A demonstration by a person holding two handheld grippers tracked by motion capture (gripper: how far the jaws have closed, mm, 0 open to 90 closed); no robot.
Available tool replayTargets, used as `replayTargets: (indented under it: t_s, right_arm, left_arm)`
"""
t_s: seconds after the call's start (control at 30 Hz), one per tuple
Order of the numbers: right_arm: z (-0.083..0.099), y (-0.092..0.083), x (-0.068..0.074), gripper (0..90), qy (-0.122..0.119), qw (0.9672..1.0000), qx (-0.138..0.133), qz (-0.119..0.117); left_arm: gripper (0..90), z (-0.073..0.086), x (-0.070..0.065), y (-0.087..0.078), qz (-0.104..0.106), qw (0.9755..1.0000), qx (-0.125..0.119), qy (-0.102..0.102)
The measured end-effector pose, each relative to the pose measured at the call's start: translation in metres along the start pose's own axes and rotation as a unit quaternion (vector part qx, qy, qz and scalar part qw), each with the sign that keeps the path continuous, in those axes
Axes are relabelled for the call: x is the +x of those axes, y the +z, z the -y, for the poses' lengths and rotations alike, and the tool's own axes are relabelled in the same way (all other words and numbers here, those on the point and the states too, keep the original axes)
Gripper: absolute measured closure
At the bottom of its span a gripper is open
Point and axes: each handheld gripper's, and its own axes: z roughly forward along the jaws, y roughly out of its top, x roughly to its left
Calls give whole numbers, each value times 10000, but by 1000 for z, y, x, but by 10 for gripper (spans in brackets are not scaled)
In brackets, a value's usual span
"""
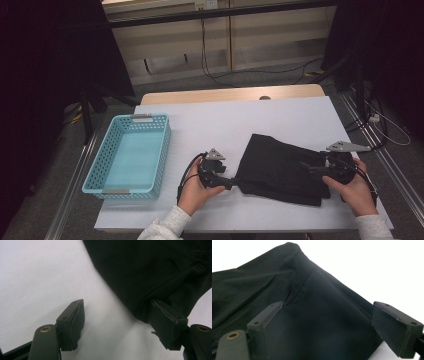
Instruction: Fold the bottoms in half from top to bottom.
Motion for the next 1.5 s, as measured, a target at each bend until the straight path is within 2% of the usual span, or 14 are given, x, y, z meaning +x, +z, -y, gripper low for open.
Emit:
replayTargets:
  t_s: [0.4,0.63,0.73,0.77,0.8,0.83,0.93,1.23,1.33,1.4,1.5]
  right_arm:
    - [0,-1,-1,120,18,10000,-14,2]
    - [0,-2,-2,120,19,10000,-5,-12]
    - [1,-2,-2,120,13,10000,-3,-25]
    - [1,-2,-2,121,13,10000,11,-19]
    - [1,-2,-3,120,3,10000,22,-16]
    - [1,-2,-3,120,3,10000,17,-12]
    - [2,-3,-4,120,21,10000,-1,-4]
    - [3,-4,-5,120,34,10000,23,-6]
    - [3,-5,-5,120,36,10000,14,-8]
    - [3,-5,-4,120,28,10000,22,-23]
    - [3,-4,-4,121,3,10000,41,-29]
  left_arm:
    - [300,1,-3,4,-103,9999,-74,60]
    - [332,0,-10,7,-244,9994,-45,250]
    - [371,0,-12,7,-177,9996,-63,212]
    - [394,0,-13,7,-189,9996,-64,213]
    - [400,0,-14,8,-323,9992,-56,233]
    - [410,0,-14,7,-265,9993,-44,251]
    - [461,0,-15,8,-263,9994,-38,221]
    - [582,1,-17,8,-259,9996,-93,15]
    - [637,1,-18,9,-373,9992,-152,-8]
    - [656,1,-17,9,-297,9994,-153,-8]
    - [683,1,-18,10,-291,9994,-159,-14]
